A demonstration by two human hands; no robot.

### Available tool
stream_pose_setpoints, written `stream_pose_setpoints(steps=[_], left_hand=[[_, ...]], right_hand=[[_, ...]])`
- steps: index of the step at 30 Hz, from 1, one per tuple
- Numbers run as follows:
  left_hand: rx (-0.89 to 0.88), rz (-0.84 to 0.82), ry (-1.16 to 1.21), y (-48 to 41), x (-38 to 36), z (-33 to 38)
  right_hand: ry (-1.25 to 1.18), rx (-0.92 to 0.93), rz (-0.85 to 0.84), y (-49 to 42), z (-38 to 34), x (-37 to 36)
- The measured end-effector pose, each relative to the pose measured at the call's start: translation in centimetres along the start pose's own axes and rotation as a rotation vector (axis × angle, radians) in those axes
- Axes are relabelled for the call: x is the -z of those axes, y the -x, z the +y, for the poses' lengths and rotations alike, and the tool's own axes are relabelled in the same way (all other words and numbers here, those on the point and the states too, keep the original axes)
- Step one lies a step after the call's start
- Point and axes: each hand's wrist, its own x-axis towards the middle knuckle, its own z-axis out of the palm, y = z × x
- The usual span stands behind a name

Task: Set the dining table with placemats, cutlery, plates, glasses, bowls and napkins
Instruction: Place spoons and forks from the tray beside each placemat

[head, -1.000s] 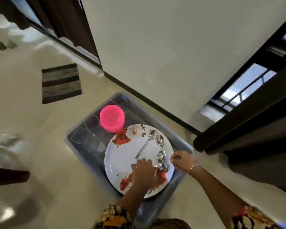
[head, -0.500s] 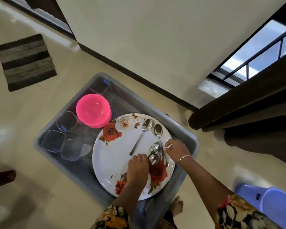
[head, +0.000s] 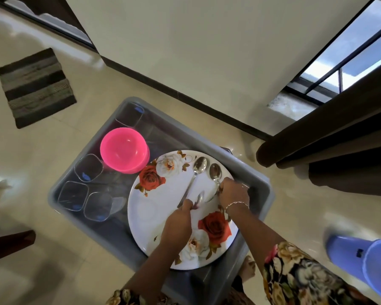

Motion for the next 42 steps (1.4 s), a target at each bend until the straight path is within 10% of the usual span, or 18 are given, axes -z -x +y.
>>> stream_pose_setpoints(steps=[5, 15, 26, 35, 42], left_hand=[[0.107, 0.257, 0.091, -1.9, 2.4, 0.6], [0.239, 0.063, -0.003, -5.2, 1.6, 1.1], [0.09, -0.083, 0.82, 6.6, 3.6, 2.9], [0.177, -0.02, 1.36, 19.3, 4.7, 5.9], [0.239, 0.506, 1.532, 27.2, 5.2, 5.0]], right_hand=[[-0.099, -0.06, -0.043, 0.3, 0.3, -0.8], [-0.652, -0.141, -0.077, 3.5, 1.8, 0.0], [-1.3, -0.073, -0.228, 8.4, -1.0, 5.3], [-1.101, 0.395, -0.508, 17.2, -3.1, 7.6], [-0.881, 0.673, -0.504, 24.2, -7.2, 6.6]])
